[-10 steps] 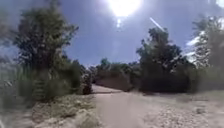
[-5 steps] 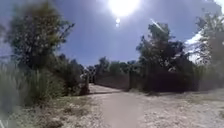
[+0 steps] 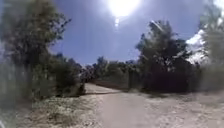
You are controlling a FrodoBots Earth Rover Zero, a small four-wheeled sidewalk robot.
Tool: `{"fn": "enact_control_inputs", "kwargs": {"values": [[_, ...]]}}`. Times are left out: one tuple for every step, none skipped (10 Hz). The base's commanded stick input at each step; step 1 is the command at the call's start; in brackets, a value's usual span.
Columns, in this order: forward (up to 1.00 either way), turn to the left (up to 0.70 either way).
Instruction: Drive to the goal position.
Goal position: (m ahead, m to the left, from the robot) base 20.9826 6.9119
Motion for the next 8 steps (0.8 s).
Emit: {"fn": "enact_control_inputs", "kwargs": {"values": [[0.85,0.00],[0.85,0.00],[0.85,0.00],[0.85,0.00],[0.85,0.00],[0.85,0.00],[0.85,0.12],[0.85,0.21]]}}
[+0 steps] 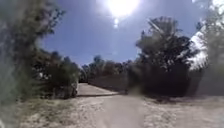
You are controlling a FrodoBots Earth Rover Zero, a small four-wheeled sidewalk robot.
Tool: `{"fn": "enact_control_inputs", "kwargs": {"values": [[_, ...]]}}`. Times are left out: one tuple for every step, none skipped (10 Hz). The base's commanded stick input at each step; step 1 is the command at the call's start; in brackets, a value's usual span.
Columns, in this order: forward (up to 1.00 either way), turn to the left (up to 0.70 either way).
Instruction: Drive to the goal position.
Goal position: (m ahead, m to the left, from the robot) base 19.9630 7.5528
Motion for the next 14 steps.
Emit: {"fn": "enact_control_inputs", "kwargs": {"values": [[0.85,0.04],[0.85,0.01],[0.85,0.02],[0.85,0.34],[0.85,0.29],[0.85,0.07],[0.85,0.28],[0.85,0.16],[0.85,0.07],[0.85,0.31],[0.85,0.34],[0.85,0.34],[0.85,0.34],[0.85,0.34]]}}
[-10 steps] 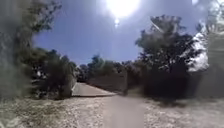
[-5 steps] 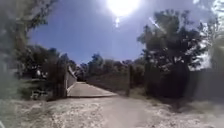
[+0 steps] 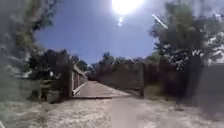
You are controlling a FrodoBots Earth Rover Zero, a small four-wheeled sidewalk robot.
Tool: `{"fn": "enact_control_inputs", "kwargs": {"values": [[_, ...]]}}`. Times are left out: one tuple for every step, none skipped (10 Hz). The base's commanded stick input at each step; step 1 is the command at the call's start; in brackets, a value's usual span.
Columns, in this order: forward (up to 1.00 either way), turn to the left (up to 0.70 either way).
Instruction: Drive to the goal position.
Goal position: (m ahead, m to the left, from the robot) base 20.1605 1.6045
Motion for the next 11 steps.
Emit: {"fn": "enact_control_inputs", "kwargs": {"values": [[0.85,0.34],[0.85,0.33],[0.85,0.31],[0.85,0.00],[0.85,0.00],[0.85,0.00],[0.85,0.00],[0.85,0.00],[0.85,0.00],[0.85,0.00],[0.85,0.00]]}}
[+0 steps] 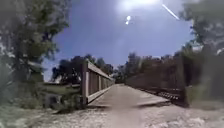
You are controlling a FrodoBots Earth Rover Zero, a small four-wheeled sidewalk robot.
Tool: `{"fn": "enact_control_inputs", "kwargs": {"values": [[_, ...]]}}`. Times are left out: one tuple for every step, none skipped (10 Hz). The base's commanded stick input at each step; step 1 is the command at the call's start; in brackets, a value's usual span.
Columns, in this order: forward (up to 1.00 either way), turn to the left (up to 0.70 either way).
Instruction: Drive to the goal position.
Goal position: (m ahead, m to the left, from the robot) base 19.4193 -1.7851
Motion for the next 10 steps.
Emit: {"fn": "enact_control_inputs", "kwargs": {"values": [[0.85,0.00],[0.85,0.00],[0.85,0.00],[0.85,0.00],[0.85,0.00],[0.85,0.00],[0.85,0.00],[0.85,0.00],[0.85,0.00],[0.85,0.00]]}}
